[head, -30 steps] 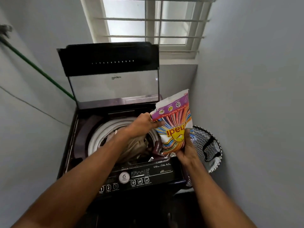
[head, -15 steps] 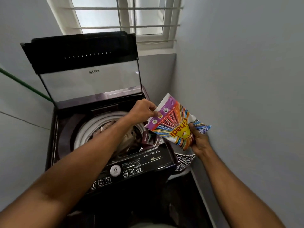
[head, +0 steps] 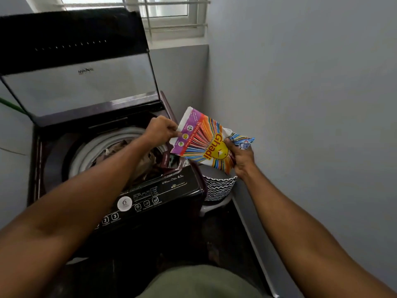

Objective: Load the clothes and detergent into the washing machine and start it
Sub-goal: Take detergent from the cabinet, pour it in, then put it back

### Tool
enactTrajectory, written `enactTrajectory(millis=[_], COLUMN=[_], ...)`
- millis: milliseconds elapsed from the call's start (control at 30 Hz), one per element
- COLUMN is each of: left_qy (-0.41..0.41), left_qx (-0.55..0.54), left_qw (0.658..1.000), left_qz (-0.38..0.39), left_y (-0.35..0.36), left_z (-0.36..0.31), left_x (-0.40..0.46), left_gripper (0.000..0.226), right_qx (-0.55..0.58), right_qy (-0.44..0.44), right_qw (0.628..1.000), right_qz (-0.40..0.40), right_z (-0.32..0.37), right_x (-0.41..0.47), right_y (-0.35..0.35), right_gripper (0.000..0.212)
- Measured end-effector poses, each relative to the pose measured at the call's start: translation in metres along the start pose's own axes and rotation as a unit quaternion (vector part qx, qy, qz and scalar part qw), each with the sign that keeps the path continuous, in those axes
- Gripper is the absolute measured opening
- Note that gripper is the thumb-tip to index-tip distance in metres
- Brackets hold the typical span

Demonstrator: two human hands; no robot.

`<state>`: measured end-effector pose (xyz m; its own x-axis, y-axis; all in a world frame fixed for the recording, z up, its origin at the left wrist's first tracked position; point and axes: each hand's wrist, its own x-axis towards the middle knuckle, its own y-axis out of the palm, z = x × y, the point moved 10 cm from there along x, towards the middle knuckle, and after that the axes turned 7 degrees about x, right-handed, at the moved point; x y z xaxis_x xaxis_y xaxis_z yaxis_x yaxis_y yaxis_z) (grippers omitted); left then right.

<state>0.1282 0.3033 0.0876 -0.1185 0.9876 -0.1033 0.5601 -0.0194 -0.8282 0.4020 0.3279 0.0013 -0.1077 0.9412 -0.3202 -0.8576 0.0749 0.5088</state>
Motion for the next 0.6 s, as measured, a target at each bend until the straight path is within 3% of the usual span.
enactTrajectory(millis=[600], left_qy=[-0.049], left_qx=[-0.023], left_qw=[0.998], left_qz=[-0.020], left_y=[0.025], left_z=[0.017], left_x=[-0.007], left_gripper=[0.017], right_qx=[-0.094], right_qy=[-0.100], right_qw=[0.989], right_qz=[-0.061], right_z=[0.028], right_x=[0.002], right_y=[-0.012], right_gripper=[0.059])
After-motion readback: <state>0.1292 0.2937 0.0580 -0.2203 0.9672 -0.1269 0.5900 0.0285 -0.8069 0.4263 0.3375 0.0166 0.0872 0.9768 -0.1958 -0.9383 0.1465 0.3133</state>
